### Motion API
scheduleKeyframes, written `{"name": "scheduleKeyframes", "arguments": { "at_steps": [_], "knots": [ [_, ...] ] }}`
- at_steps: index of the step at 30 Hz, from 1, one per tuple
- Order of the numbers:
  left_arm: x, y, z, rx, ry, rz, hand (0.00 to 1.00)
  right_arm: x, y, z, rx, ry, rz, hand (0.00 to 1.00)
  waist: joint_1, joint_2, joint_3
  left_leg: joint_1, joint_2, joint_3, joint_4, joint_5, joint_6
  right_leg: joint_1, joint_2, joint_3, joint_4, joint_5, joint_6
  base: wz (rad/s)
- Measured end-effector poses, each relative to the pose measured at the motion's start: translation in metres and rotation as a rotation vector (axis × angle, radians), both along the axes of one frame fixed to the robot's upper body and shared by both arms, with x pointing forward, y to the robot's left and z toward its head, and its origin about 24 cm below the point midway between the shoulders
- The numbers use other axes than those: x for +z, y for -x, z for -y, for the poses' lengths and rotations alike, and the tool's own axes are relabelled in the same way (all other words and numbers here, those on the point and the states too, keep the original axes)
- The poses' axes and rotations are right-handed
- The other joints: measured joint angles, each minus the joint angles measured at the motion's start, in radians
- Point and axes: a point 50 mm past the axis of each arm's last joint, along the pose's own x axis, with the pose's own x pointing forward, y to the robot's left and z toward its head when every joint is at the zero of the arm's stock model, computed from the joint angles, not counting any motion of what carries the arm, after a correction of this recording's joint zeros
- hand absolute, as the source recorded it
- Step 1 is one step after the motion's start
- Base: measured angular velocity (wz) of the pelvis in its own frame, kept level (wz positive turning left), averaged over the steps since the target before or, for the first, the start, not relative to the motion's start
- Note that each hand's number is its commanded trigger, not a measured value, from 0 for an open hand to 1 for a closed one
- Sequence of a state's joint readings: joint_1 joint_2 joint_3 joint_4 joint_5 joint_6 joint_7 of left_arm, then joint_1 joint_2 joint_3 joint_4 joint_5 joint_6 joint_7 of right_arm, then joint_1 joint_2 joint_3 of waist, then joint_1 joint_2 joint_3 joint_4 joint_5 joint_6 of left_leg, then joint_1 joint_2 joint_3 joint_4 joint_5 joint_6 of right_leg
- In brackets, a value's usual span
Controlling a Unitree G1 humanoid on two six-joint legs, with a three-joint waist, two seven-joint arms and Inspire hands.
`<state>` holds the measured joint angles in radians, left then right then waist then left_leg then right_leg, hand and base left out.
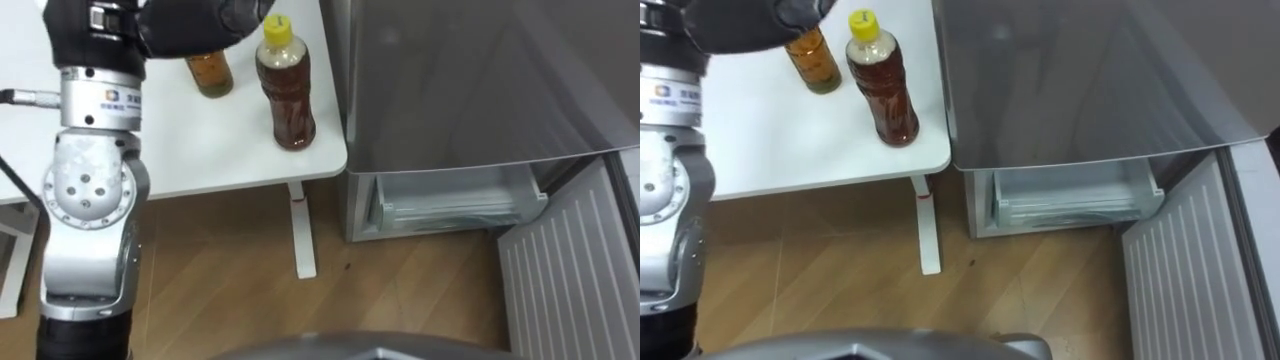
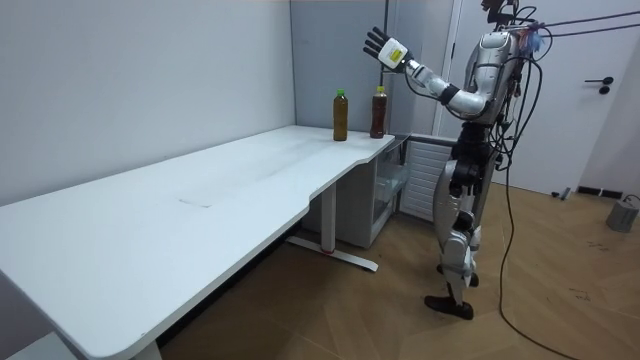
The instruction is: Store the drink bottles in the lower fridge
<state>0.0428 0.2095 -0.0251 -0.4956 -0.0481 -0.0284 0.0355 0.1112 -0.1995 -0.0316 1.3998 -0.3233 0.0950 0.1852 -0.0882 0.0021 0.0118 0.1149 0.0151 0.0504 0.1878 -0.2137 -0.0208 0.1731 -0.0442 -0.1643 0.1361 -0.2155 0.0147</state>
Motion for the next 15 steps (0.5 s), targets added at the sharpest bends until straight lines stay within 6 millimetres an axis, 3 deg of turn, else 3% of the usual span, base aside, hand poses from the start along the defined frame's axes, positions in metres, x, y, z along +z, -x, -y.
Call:
{"name": "scheduleKeyframes", "arguments": {
  "at_steps": [7, 15],
  "knots": [
    [-0.016, 0.000, 0.003, -0.043, -0.021, -0.097, 0.00, 0.000, -0.005, 0.000, 0.003, 0.001, 0.010, 0.00, -0.001, -0.023, -0.0020, 0.000, 0.000, 0.000, 0.001, 0.000, 0.000, -0.001, -0.001, -0.003, 0.001, 0.000, 0.000, 0.00],
    [-0.017, -0.001, 0.003, -0.064, -0.004, -0.108, 0.00, 0.000, -0.011, 0.000, 0.007, 0.004, 0.026, 0.00, -0.004, -0.025, -0.0055, 0.001, 0.000, -0.001, 0.002, 0.000, 0.000, 0.000, -0.001, -0.004, 0.007, 0.000, 0.000, 0.00]
  ]
}}
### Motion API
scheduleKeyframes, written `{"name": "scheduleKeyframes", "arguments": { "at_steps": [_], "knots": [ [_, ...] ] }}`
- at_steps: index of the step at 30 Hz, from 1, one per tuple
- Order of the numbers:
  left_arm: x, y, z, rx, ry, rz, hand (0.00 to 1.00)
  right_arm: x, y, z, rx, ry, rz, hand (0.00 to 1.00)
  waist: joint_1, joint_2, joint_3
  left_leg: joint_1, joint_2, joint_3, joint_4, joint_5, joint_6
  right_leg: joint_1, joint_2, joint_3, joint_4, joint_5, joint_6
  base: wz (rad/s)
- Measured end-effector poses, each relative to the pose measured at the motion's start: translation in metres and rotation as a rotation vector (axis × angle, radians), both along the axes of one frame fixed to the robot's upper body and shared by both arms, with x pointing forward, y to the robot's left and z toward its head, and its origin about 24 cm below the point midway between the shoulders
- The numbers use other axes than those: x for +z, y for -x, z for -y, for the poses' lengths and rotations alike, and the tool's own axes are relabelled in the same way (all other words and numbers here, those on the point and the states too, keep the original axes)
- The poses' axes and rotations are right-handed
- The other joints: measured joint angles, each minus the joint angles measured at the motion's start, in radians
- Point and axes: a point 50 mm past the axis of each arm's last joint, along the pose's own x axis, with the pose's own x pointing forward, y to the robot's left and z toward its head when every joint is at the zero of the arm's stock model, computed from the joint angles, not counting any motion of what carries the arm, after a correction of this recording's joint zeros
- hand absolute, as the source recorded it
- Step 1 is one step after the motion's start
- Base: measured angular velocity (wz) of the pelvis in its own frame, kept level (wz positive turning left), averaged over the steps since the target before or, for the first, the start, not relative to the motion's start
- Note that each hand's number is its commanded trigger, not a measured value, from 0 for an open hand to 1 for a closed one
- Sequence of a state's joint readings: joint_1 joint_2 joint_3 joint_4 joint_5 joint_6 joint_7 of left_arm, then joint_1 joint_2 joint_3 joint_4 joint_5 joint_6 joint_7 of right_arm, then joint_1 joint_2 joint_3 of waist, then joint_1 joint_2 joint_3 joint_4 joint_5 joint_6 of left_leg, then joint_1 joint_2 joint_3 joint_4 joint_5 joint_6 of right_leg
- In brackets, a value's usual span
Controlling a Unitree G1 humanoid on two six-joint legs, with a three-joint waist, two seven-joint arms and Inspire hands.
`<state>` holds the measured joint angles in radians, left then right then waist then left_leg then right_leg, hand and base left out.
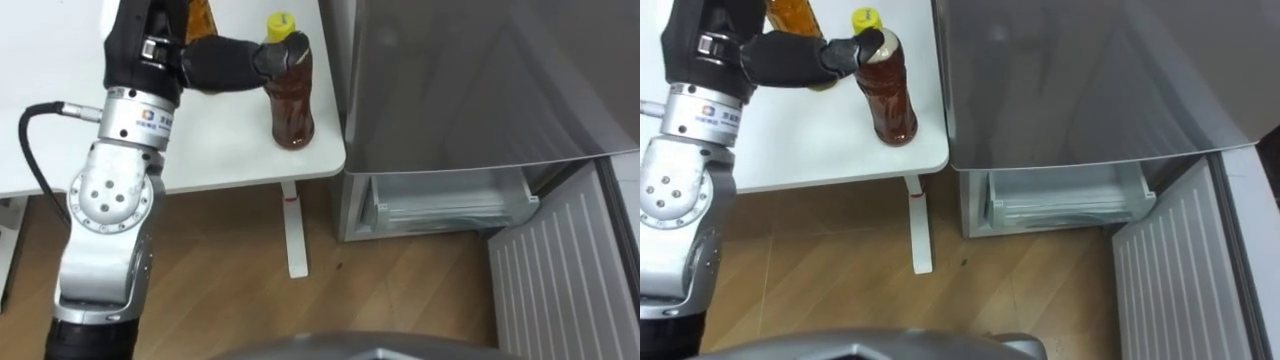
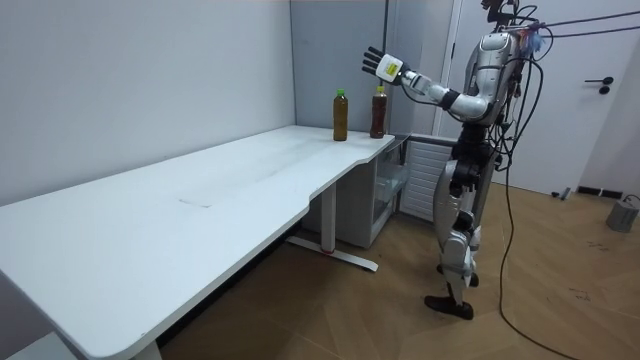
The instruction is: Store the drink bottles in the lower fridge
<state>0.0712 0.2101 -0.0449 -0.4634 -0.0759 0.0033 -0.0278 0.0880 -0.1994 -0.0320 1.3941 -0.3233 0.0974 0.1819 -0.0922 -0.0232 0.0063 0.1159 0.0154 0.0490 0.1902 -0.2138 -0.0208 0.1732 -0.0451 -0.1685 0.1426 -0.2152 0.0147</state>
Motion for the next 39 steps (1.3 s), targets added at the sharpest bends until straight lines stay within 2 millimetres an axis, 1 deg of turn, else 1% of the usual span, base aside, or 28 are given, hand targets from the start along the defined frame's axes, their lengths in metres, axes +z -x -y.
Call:
{"name": "scheduleKeyframes", "arguments": {
  "at_steps": [6, 9, 13, 17, 20, 23, 29, 34, 39],
  "knots": [
    [-0.003, -0.001, 0.001, -0.006, 0.010, -0.017, 0.00, 0.000, -0.005, 0.000, 0.004, 0.004, 0.013, 0.00, -0.010, 0.005, -0.0014, -0.003, 0.001, 0.000, 0.010, 0.000, 0.000, -0.002, 0.000, 0.001, 0.008, 0.000, 0.000, 0.00],
    [-0.004, -0.001, 0.003, -0.015, 0.011, -0.019, 0.00, 0.000, -0.004, 0.000, 0.004, 0.004, 0.012, 0.00, -0.010, 0.008, -0.0031, -0.002, 0.001, 0.000, 0.010, 0.000, 0.000, -0.003, 0.001, 0.007, 0.009, 0.000, 0.000, 0.00],
    [-0.005, 0.000, 0.003, -0.017, 0.010, -0.026, 0.00, 0.000, -0.004, 0.000, 0.006, 0.005, 0.010, 0.00, -0.011, 0.014, -0.0032, -0.003, 0.002, 0.002, 0.010, 0.000, 0.000, -0.006, 0.003, 0.014, 0.010, 0.000, 0.000, -0.01],
    [-0.010, 0.002, 0.006, -0.028, 0.012, -0.048, 0.00, 0.000, -0.004, 0.000, 0.013, 0.006, 0.007, 0.00, -0.013, 0.016, -0.0042, -0.004, 0.002, 0.003, 0.009, 0.000, 0.000, -0.008, 0.004, 0.016, 0.011, 0.000, -0.001, 0.00],
    [-0.015, 0.004, 0.005, -0.023, 0.012, -0.071, 0.00, 0.000, -0.005, 0.000, 0.014, 0.007, 0.010, 0.00, -0.013, 0.016, -0.0041, -0.003, 0.002, 0.003, 0.007, 0.000, 0.000, -0.008, 0.003, 0.016, 0.011, 0.000, -0.001, 0.00],
    [-0.024, 0.002, 0.003, -0.011, 0.009, -0.116, 0.00, 0.000, -0.006, 0.000, 0.016, 0.012, 0.016, 0.00, -0.012, 0.016, -0.0038, -0.003, 0.002, 0.003, 0.005, 0.000, 0.000, -0.010, 0.004, 0.018, 0.011, 0.001, -0.001, 0.00],
    [-0.025, 0.002, 0.003, -0.010, 0.008, -0.127, 0.00, 0.000, -0.011, 0.001, 0.030, 0.021, 0.035, 0.00, -0.012, 0.014, -0.0027, 0.000, 0.002, 0.006, 0.000, 0.000, 0.000, -0.013, 0.004, 0.026, 0.011, 0.001, -0.001, -0.02],
    [-0.026, 0.002, 0.002, -0.009, 0.007, -0.129, 0.00, 0.000, -0.010, 0.001, 0.029, 0.021, 0.033, 0.00, -0.011, 0.012, -0.0014, 0.000, 0.002, 0.007, -0.001, 0.000, 0.000, -0.014, 0.004, 0.028, 0.011, 0.001, -0.001, 0.00],
    [-0.036, -0.001, 0.000, 0.002, 0.006, -0.173, 0.00, 0.000, -0.010, 0.001, 0.029, 0.022, 0.032, 0.00, -0.010, 0.010, 0.0000, 0.000, 0.002, 0.008, -0.001, 0.000, 0.000, -0.014, 0.004, 0.028, 0.010, 0.001, -0.001, 0.00]
  ]
}}
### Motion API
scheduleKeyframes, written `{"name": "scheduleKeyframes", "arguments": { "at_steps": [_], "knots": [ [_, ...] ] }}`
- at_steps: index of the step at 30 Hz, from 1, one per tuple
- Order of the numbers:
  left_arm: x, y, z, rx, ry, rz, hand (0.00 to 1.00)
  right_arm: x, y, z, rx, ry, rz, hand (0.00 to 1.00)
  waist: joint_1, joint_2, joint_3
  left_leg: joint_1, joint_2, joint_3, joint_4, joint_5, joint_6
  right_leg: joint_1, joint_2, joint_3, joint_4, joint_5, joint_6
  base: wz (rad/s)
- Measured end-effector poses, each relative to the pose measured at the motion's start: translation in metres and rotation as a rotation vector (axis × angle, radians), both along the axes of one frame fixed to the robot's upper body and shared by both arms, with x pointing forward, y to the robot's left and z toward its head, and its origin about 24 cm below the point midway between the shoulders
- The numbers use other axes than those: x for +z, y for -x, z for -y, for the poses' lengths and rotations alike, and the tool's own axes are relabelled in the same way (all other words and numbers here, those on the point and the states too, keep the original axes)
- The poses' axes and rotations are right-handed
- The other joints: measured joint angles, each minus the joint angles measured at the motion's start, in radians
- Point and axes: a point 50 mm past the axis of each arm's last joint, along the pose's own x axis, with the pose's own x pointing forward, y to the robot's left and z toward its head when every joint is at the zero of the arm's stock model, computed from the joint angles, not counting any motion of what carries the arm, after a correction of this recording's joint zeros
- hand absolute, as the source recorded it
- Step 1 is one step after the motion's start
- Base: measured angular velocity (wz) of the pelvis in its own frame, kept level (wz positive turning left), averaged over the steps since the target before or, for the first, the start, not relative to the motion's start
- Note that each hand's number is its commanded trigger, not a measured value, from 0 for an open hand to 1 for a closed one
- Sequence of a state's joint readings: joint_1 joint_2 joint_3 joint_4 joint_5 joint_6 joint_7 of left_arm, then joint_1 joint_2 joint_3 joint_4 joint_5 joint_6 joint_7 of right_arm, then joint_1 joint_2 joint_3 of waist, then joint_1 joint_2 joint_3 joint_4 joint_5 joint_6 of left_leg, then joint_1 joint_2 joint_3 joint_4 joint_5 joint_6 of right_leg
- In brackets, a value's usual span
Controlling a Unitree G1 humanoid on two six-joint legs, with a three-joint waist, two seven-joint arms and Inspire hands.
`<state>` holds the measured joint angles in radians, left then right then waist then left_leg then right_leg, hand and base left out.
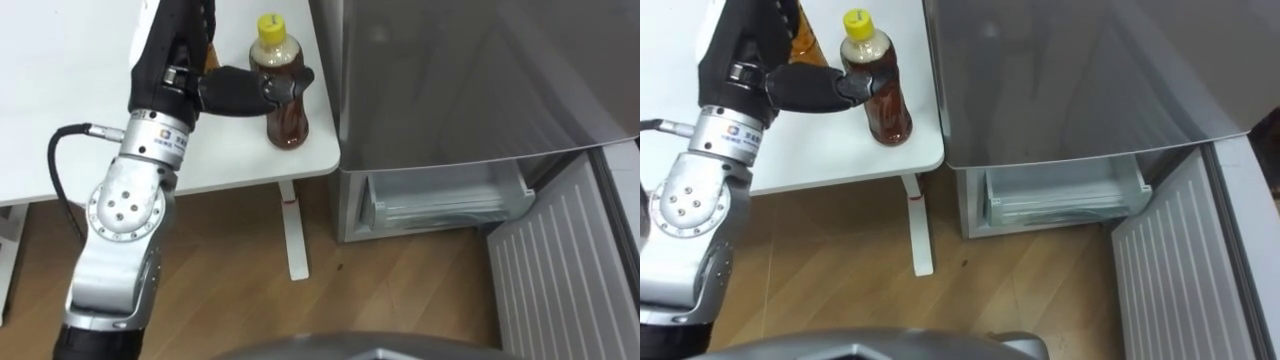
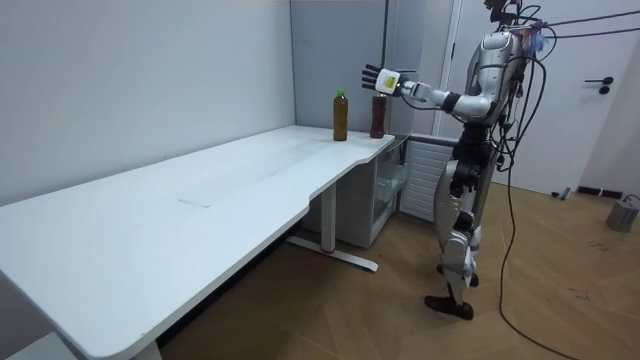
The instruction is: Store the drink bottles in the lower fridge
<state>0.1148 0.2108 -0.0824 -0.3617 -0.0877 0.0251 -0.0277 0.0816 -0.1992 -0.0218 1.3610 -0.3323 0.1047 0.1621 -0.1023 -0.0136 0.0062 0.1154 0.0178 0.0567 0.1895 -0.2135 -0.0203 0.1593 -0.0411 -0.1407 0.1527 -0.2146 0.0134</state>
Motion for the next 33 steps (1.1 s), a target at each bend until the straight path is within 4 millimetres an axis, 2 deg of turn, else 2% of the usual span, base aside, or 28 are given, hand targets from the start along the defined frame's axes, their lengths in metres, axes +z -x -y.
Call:
{"name": "scheduleKeyframes", "arguments": {
  "at_steps": [4, 9, 15, 25, 33],
  "knots": [
    [-0.013, -0.002, -0.003, 0.014, -0.005, -0.056, 0.00, 0.000, 0.000, -0.001, 0.001, 0.007, 0.000, 0.00, -0.001, 0.000, 0.0005, 0.000, 0.000, 0.000, 0.000, 0.000, 0.000, 0.000, 0.000, -0.001, -0.001, 0.000, 0.000, 0.00],
    [-0.016, -0.003, -0.004, 0.017, -0.006, -0.070, 0.00, 0.000, 0.000, -0.001, 0.000, 0.012, 0.001, 0.00, -0.003, -0.005, 0.0042, -0.001, 0.000, 0.000, -0.001, 0.000, 0.000, 0.000, 0.000, -0.002, -0.001, 0.000, 0.000, 0.00],
    [-0.027, -0.004, -0.006, 0.020, -0.012, -0.124, 0.00, 0.000, 0.000, -0.001, 0.001, 0.014, 0.001, 0.00, -0.003, -0.005, 0.0046, 0.000, 0.000, 0.004, -0.002, 0.000, 0.000, -0.001, 0.000, 0.001, -0.001, 0.000, 0.000, 0.00],
    [-0.033, -0.003, -0.001, -0.017, 0.004, -0.172, 0.00, -0.001, 0.003, -0.002, 0.023, 0.016, -0.028, 0.00, -0.010, -0.004, 0.0038, 0.008, 0.003, 0.016, -0.002, 0.000, 0.000, 0.000, 0.001, 0.007, 0.004, 0.000, 0.000, -0.02],
    [-0.037, -0.004, -0.001, -0.018, 0.023, -0.197, 0.00, -0.001, 0.002, -0.003, 0.025, 0.008, -0.031, 0.00, -0.014, -0.009, 0.0061, 0.018, 0.004, 0.029, -0.002, 0.000, 0.000, -0.001, 0.001, 0.026, 0.016, 0.000, 0.000, -0.06]
  ]
}}
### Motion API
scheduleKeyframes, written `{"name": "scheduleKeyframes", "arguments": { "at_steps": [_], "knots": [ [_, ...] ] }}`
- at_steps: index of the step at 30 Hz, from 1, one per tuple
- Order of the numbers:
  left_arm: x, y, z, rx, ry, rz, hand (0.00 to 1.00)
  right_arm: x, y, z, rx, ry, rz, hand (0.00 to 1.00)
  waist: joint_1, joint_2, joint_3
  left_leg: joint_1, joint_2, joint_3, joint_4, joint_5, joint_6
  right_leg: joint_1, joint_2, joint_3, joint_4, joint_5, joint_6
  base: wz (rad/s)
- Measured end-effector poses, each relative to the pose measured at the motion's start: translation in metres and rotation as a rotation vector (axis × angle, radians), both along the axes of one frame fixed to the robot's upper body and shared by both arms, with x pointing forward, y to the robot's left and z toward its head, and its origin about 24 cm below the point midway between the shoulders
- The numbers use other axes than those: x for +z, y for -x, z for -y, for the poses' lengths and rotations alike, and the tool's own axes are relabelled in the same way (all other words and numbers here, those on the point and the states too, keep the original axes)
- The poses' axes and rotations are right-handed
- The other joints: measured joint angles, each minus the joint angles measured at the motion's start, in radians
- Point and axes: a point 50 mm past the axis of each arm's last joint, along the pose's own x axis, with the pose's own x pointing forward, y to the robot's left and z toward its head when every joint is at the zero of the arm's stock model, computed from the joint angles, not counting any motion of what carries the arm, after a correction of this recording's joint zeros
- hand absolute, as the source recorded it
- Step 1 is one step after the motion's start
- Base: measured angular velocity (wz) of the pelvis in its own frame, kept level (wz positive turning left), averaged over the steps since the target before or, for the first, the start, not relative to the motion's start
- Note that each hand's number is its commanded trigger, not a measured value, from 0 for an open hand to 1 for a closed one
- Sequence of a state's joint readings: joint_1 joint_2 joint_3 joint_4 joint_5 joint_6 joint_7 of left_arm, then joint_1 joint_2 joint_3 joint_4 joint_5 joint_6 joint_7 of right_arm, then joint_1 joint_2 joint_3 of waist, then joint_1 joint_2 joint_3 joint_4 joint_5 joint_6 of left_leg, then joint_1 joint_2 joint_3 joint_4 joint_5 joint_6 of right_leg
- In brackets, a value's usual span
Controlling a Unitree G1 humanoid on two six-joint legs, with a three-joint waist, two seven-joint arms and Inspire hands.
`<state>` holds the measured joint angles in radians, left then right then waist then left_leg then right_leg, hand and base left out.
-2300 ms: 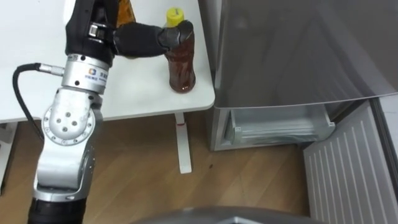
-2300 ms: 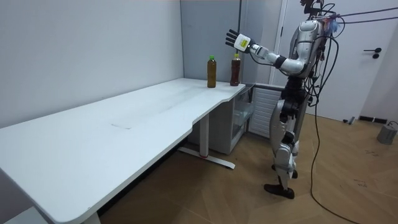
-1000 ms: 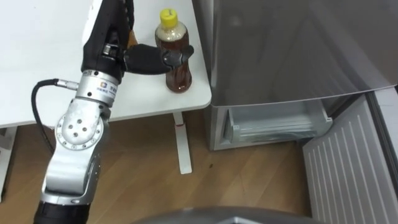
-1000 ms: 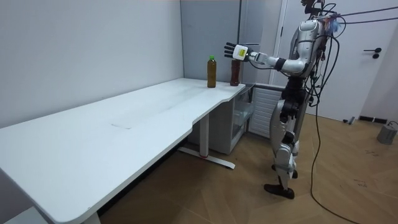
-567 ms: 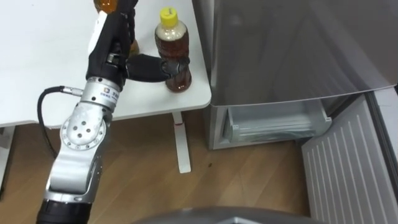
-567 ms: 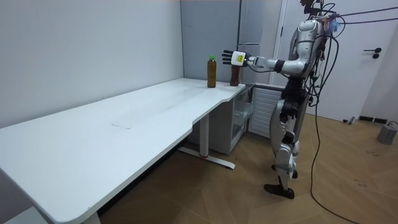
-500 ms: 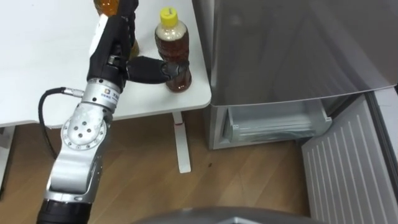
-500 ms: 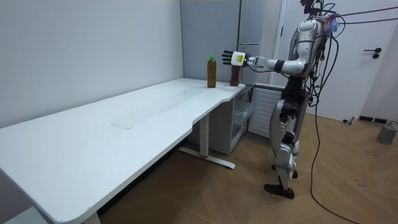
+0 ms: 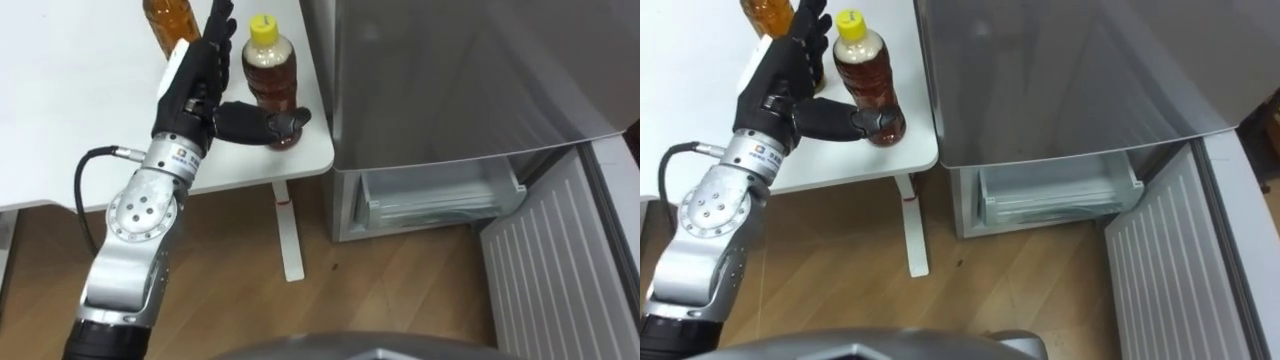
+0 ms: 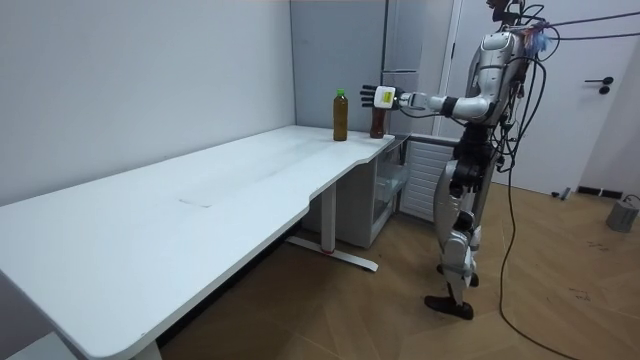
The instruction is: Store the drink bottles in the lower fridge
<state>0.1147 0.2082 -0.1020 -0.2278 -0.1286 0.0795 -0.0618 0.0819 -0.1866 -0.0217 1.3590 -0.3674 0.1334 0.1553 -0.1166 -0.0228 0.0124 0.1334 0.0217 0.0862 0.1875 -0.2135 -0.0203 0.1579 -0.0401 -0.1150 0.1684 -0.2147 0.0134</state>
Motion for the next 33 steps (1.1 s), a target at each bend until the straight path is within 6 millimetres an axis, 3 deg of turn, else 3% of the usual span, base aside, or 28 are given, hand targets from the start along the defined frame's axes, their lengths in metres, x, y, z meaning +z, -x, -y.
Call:
{"name": "scheduleKeyframes", "arguments": {
  "at_steps": [4, 11, 30, 31, 32, 33],
  "knots": [
    [0.000, 0.000, 0.000, -0.004, 0.026, -0.008, 0.00, 0.000, 0.000, -0.001, -0.002, -0.001, -0.003, 0.00, -0.003, 0.001, -0.0005, -0.003, 0.002, 0.005, 0.001, 0.000, 0.000, -0.007, 0.001, 0.003, 0.000, 0.000, 0.000, -0.02],
    [-0.001, -0.001, 0.001, -0.026, 0.134, -0.039, 0.00, 0.000, -0.001, -0.001, -0.004, -0.011, -0.003, 0.00, -0.013, 0.012, -0.0083, -0.018, 0.003, 0.010, 0.004, 0.000, 0.000, -0.022, 0.002, 0.009, 0.005, 0.001, -0.001, -0.02],
    [0.009, -0.009, -0.001, -0.027, 0.138, -0.002, 0.00, 0.000, 0.004, -0.003, -0.021, -0.046, -0.044, 0.00, -0.021, 0.026, -0.0009, -0.019, 0.003, 0.011, 0.002, 0.000, 0.000, -0.020, 0.003, 0.009, 0.000, 0.001, -0.002, 0.00],
    [0.009, -0.009, -0.001, -0.027, 0.138, -0.003, 0.07, 0.000, 0.004, -0.003, -0.021, -0.048, -0.047, 0.00, -0.021, 0.026, -0.0008, -0.019, 0.003, 0.011, 0.002, 0.000, 0.000, -0.021, 0.003, 0.009, 0.000, 0.001, -0.002, 0.00],
    [0.009, -0.009, -0.001, -0.028, 0.138, -0.004, 0.52, 0.000, 0.007, -0.003, -0.025, -0.050, -0.057, 0.00, -0.020, 0.025, -0.0006, -0.019, 0.003, 0.011, 0.002, 0.000, 0.000, -0.021, 0.003, 0.009, 0.000, 0.001, -0.002, 0.00],
    [0.010, -0.010, -0.001, -0.029, 0.138, -0.006, 0.65, 0.000, 0.007, -0.003, -0.026, -0.049, -0.060, 0.00, -0.019, 0.025, -0.0005, -0.019, 0.003, 0.011, 0.002, 0.000, 0.000, -0.021, 0.003, 0.009, 0.000, 0.001, -0.002, 0.00]
  ]
}}
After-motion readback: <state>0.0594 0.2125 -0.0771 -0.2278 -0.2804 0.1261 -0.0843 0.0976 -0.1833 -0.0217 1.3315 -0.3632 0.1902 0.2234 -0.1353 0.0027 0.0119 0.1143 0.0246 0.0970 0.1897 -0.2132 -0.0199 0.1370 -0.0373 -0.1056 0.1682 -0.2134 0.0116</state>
